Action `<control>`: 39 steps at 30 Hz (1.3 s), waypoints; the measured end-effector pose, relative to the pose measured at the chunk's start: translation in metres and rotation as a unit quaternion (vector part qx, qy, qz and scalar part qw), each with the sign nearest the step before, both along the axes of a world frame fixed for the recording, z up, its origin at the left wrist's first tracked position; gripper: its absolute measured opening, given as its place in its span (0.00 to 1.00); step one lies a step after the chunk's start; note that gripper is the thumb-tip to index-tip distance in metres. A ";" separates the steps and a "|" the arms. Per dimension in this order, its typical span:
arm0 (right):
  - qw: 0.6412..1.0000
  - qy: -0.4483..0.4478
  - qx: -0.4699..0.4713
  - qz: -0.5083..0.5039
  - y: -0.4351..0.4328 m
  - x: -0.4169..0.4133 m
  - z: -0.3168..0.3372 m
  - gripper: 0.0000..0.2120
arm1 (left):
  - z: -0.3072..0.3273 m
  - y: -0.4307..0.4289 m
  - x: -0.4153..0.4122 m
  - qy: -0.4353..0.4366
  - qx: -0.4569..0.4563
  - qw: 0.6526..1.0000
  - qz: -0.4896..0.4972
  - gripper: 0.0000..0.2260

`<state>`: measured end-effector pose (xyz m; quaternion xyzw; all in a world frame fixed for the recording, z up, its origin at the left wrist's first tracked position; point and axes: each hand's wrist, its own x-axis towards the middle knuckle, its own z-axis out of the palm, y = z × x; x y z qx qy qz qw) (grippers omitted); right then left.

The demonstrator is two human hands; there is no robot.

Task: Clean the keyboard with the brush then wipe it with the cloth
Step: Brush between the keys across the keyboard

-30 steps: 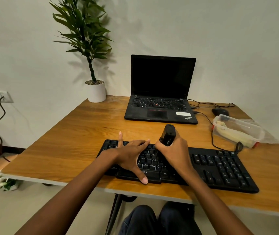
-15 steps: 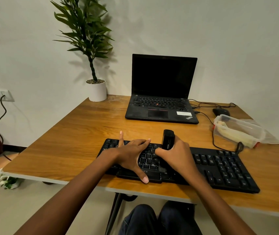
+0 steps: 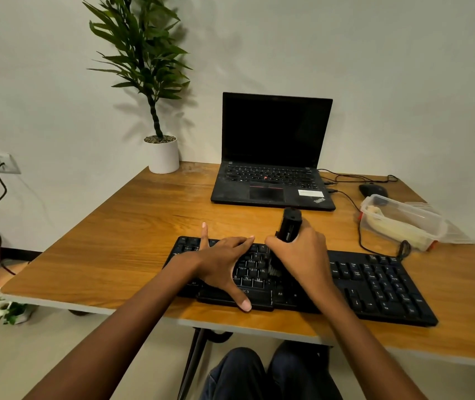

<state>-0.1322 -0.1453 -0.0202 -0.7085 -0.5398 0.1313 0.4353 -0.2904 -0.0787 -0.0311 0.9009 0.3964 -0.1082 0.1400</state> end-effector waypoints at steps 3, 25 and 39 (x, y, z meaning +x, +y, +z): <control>1.000 -0.014 0.008 0.019 -0.014 -0.014 -0.015 0.13 | -0.001 0.000 0.000 -0.007 -0.005 1.000 0.000 0.56; 0.997 0.026 -0.010 0.074 -0.021 -0.017 -0.015 0.12 | 0.000 -0.001 -0.003 -0.004 0.007 1.000 -0.006 0.56; 0.992 0.097 0.050 0.058 0.051 0.015 -0.001 0.12 | -0.024 0.011 -0.060 -0.295 0.092 0.944 0.119 0.49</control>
